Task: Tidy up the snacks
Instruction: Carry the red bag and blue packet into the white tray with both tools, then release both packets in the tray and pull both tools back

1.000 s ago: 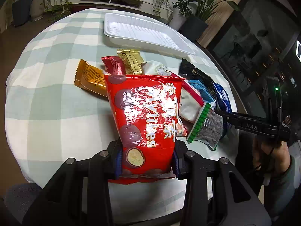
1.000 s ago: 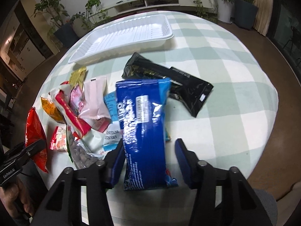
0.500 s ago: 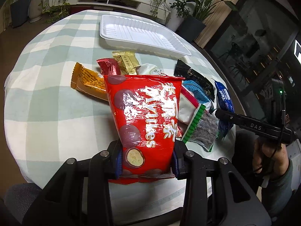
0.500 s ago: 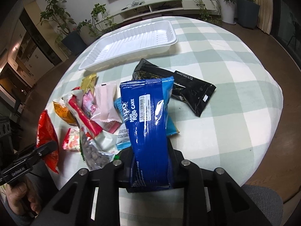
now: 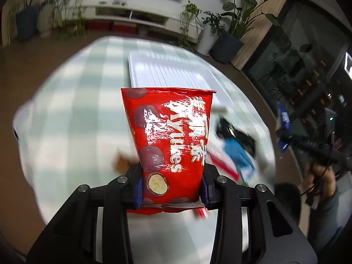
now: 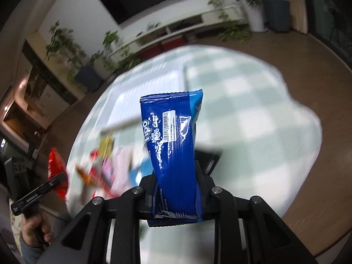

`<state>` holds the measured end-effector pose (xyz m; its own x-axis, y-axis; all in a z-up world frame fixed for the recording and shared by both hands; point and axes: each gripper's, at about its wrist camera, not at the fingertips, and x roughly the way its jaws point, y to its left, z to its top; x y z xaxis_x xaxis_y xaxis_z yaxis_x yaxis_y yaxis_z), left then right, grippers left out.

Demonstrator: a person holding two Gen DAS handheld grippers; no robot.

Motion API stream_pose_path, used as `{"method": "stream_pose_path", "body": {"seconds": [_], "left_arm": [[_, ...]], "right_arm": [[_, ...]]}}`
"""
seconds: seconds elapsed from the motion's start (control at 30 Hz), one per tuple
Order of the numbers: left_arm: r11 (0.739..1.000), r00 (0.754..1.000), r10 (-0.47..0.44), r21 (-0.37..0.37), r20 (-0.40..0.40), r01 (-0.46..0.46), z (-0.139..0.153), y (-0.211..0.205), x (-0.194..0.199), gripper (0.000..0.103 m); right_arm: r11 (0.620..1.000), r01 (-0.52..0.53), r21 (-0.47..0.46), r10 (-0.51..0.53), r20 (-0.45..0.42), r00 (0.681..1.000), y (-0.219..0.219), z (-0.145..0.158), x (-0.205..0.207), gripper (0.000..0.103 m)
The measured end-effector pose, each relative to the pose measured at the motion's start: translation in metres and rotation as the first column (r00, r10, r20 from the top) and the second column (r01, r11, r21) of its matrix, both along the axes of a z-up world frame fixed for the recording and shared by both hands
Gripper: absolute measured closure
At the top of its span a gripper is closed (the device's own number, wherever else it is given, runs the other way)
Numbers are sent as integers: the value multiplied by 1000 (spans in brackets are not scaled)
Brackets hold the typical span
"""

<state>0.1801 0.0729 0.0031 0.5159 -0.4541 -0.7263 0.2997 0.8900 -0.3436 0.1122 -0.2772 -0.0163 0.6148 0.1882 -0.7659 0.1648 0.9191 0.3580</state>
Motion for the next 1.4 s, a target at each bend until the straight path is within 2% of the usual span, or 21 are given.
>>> {"method": "stream_pose_path", "body": {"seconds": [0.13, 0.27, 0.37, 0.5, 0.63, 0.8, 0.97, 1.23, 1.4], "left_arm": [[999, 1000, -9, 49, 22, 8, 22, -11, 60, 67], [993, 999, -31, 112, 11, 29, 28, -38, 120, 67], [986, 998, -45, 160, -40, 51, 16, -58, 162, 67], [975, 995, -23, 218, -95, 43, -10, -74, 197, 67], [966, 990, -8, 253, -139, 44, -44, -84, 214, 67], [951, 989, -12, 303, -148, 57, -69, -96, 221, 67], [935, 990, -17, 350, -140, 65, -78, -106, 220, 64], [930, 988, -26, 360, -149, 79, -85, -110, 218, 55], [938, 988, -32, 336, -151, 81, -79, -108, 214, 52]], "right_arm": [[999, 6, -33, -4, 55, 998, -19, 22, 55, 76], [996, -81, -40, 83, 49, 995, 0, 25, 124, 76], [988, -139, -69, 139, 4, 990, 22, 13, 171, 76], [978, -182, -102, 176, -64, 982, 46, -12, 216, 76], [972, -187, -144, 172, -110, 979, 49, -32, 234, 76], [962, -199, -186, 170, -161, 972, 47, -56, 241, 76], [956, -207, -207, 168, -188, 968, 49, -71, 241, 76], [951, -210, -228, 169, -187, 968, 52, -76, 239, 73], [951, -208, -229, 166, -189, 968, 55, -75, 237, 61]]}}
